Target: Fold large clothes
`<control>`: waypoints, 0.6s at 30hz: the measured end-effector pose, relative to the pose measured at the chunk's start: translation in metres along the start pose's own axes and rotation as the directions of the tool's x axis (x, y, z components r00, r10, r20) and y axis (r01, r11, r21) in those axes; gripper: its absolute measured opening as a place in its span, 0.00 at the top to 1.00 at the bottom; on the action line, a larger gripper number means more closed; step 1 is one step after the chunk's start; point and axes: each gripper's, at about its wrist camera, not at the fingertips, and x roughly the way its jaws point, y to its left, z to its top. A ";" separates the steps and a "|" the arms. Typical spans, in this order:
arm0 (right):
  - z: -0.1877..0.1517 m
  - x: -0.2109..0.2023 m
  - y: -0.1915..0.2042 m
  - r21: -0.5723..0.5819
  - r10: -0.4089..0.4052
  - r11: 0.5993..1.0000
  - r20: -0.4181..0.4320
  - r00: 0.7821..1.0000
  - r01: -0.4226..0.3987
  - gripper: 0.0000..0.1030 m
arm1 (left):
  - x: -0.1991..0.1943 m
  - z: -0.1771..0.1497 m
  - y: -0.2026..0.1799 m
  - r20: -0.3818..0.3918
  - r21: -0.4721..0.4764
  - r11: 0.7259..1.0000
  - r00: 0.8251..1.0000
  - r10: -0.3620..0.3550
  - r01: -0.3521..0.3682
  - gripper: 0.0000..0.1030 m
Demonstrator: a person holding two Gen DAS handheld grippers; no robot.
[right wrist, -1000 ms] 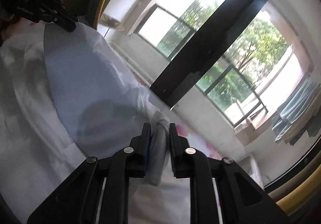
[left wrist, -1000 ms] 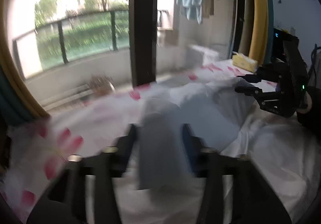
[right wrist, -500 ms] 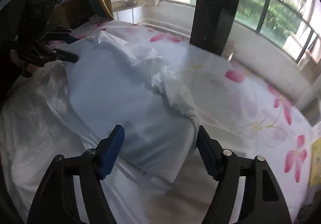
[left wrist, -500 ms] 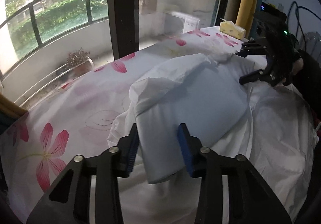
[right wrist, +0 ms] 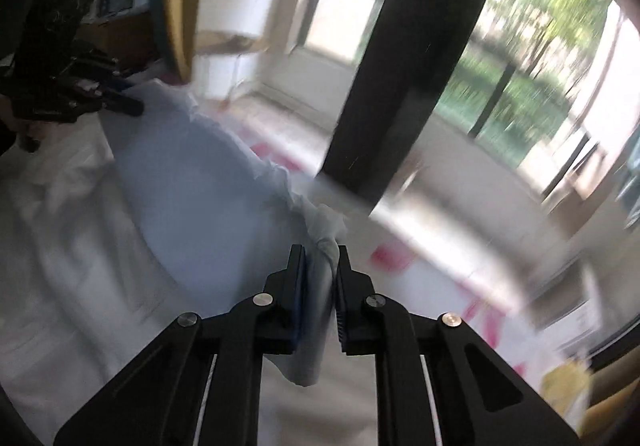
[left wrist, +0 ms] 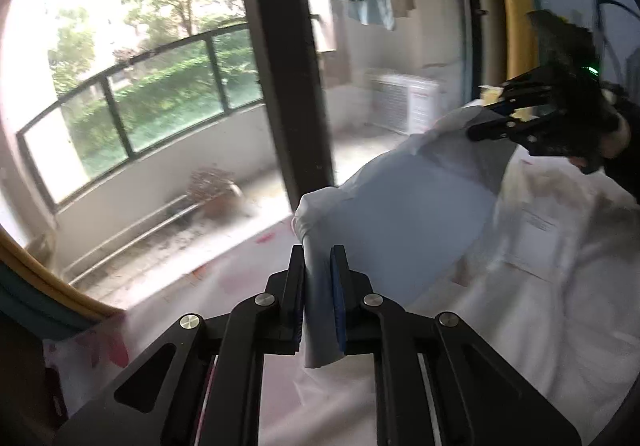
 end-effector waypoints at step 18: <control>-0.038 -0.006 0.056 -0.133 -0.111 0.984 0.053 0.992 0.117 0.84 | -0.016 -0.024 -0.024 -0.094 -0.019 0.999 0.995 0.039 -0.041 0.85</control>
